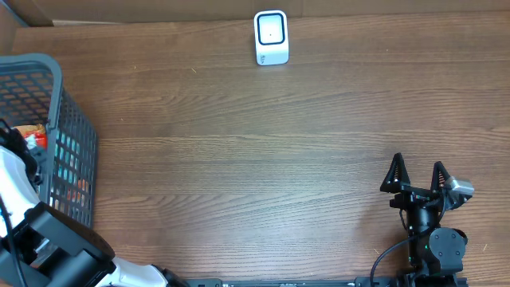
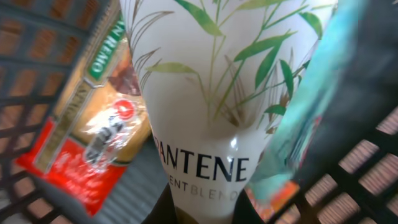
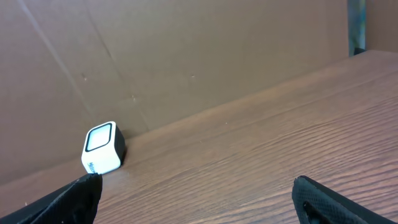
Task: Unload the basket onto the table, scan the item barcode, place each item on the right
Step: 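Lift the Pantene tube out of the basket with the left gripper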
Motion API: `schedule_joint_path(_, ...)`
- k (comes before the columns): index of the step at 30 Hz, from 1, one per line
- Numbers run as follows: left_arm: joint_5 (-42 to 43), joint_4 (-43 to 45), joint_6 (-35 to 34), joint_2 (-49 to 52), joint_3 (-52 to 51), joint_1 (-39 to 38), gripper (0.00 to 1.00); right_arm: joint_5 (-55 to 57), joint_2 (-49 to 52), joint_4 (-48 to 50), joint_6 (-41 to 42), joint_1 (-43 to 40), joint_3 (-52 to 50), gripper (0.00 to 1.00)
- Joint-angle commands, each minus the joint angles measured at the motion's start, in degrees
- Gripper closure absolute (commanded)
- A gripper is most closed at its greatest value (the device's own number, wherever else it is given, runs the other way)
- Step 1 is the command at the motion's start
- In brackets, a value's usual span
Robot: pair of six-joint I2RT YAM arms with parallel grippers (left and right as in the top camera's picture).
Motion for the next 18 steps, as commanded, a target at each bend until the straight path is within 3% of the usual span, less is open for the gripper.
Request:
schedule_joint_path(1,-0.5,2.9,-0.7,-1.0,-3.8,0.0,0.96,0.5,-0.7,0.3,0.1,0.0,-0.6,0.0)
schedule_joint_path(13,-0.5,13.4,0.5,-1.0,-13.1,0.0,0.95,0.5,-0.7,0.3,0.1,0.0,-0.6,0.0)
schedule_joint_path(15,-0.5,14.2,0.5,-1.0,-13.4,0.0,0.82,0.5,-0.7,0.3,0.1,0.0,-0.6,0.0)
schedule_joint_path(18,-0.6,14.4,1.1,-0.9,-13.5,0.0,0.75,0.5,-0.7,0.3,0.1,0.0,-0.6,0.0)
